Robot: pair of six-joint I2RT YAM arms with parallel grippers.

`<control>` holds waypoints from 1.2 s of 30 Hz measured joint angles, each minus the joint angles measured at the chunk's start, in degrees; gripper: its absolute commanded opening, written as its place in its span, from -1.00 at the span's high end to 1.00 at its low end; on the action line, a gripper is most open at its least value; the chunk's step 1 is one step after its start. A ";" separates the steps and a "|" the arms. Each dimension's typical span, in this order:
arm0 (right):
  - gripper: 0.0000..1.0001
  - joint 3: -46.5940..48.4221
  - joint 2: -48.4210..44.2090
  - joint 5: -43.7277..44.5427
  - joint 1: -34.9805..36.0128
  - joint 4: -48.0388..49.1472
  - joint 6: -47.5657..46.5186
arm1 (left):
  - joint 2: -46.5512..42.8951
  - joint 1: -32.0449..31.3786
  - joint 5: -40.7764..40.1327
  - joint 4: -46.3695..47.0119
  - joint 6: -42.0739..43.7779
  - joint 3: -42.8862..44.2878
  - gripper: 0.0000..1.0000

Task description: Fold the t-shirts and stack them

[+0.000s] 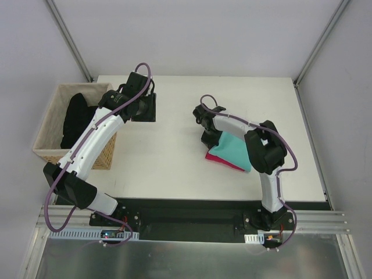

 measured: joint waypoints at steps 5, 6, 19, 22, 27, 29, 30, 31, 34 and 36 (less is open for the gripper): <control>0.98 0.00 0.00 0.39 -1.64 -0.83 0.72 | 0.00 0.00 -0.02 -0.26 0.07 0.00 0.17; 0.98 0.00 0.00 0.42 -2.10 -0.98 0.74 | 0.00 0.00 -0.02 -0.33 0.09 0.00 0.17; 0.98 0.09 0.02 1.51 -7.43 -1.99 0.20 | 0.11 0.00 -0.04 -0.42 0.24 0.07 0.17; 0.98 0.15 0.04 1.62 -7.45 -2.08 -0.15 | 0.15 0.00 -0.04 -0.44 0.24 0.13 0.17; 0.98 0.20 0.09 2.10 -6.86 -2.19 -0.33 | 0.15 0.00 -0.04 -0.48 0.24 0.13 0.17; 0.98 0.20 0.09 2.54 -6.40 -2.21 -0.26 | 0.15 0.00 -0.07 -0.48 0.24 0.13 0.17; 0.98 0.20 0.09 2.78 -6.21 -2.23 -0.20 | 0.15 0.00 -0.07 -0.48 0.24 0.13 0.17; 0.98 0.20 0.09 3.04 -5.92 -2.29 -0.13 | 0.15 0.00 -0.07 -0.50 0.22 0.13 0.17; 0.98 0.20 0.09 3.45 -4.92 -2.80 0.02 | 0.15 0.00 -0.13 -0.55 0.22 0.13 0.17; 0.98 0.17 0.09 3.54 -4.26 -3.15 0.11 | 0.15 0.00 -0.26 -0.57 0.22 0.13 0.17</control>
